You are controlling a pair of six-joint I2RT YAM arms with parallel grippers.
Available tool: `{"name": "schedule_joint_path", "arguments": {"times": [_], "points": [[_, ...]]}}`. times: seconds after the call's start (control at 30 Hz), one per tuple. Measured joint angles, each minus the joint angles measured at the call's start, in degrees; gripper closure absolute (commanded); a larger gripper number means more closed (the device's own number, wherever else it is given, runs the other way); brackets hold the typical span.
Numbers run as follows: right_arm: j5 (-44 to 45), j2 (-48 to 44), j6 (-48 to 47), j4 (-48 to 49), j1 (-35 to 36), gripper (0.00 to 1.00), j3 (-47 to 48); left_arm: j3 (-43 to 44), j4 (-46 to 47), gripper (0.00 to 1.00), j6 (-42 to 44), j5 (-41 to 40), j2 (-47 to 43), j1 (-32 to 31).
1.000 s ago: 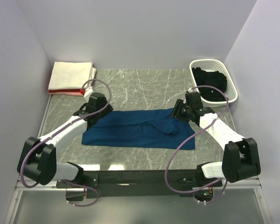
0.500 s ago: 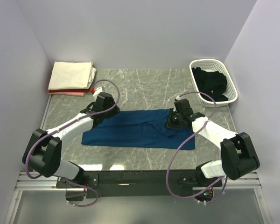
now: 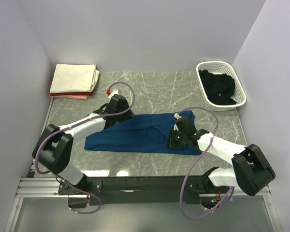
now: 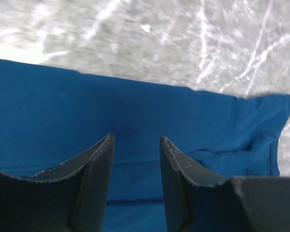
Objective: Fold and stack the t-shirts
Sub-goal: Fold the tshirt
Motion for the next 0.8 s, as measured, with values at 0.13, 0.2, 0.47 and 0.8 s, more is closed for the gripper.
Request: {"name": "schedule_joint_path", "arguments": {"times": [0.13, 0.2, 0.47, 0.8], "points": [[-0.6, -2.3, 0.2, 0.2, 1.4, 0.77, -3.1, 2.5, -0.1, 0.50, 0.3, 0.7, 2.3, -1.9], [-0.3, -5.0, 0.8, -0.5, 1.7, 0.76, -4.1, 3.7, -0.3, 0.49, 0.8, 0.9, 3.2, -2.9], [9.5, -20.2, 6.7, -8.6, -2.2, 0.74, -1.3, 14.3, -2.4, 0.44, 4.5, 0.7, 11.2, -9.8], [2.1, -6.1, 4.4, -3.5, -19.5, 0.56, 4.5, 22.7, -5.4, 0.40, 6.5, 0.8, 18.5, -16.3]]}}
